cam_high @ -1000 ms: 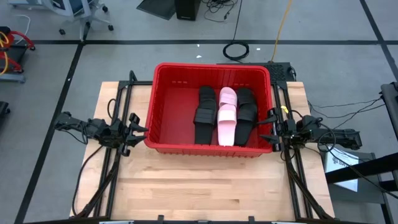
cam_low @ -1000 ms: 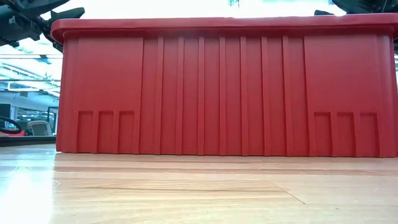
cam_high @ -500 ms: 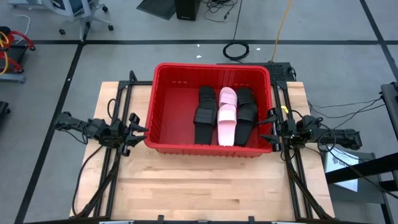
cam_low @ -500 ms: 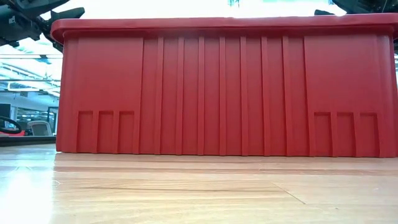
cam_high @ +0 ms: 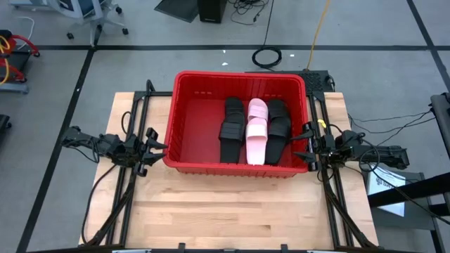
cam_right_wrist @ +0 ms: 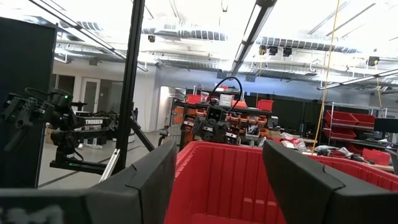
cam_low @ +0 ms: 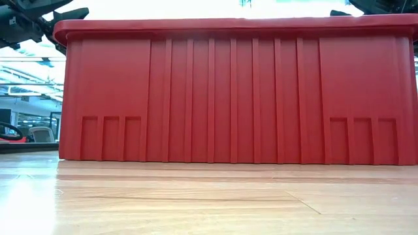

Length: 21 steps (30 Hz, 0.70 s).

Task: Pick and place slides into bin
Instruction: Return to Home Position

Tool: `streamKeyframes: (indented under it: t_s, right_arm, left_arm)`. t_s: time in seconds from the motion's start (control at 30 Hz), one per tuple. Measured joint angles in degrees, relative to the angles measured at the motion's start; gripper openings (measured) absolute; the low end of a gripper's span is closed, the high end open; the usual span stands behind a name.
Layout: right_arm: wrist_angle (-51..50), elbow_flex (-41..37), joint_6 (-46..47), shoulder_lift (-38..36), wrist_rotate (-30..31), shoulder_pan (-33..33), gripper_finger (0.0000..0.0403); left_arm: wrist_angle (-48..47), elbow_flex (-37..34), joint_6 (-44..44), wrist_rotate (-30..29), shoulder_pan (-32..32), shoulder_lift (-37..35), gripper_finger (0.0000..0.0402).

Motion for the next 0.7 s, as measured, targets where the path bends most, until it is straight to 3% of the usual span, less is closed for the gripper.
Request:
streamKeyframes:
  t_s: [0.7]
  right_arm:
    - [0.0, 0.0, 0.0, -0.01, 0.0, 0.0, 0.0229]
  left_arm:
    - [0.0, 0.02, 0.02, 0.0, 0.0, -0.01, 0.0147]
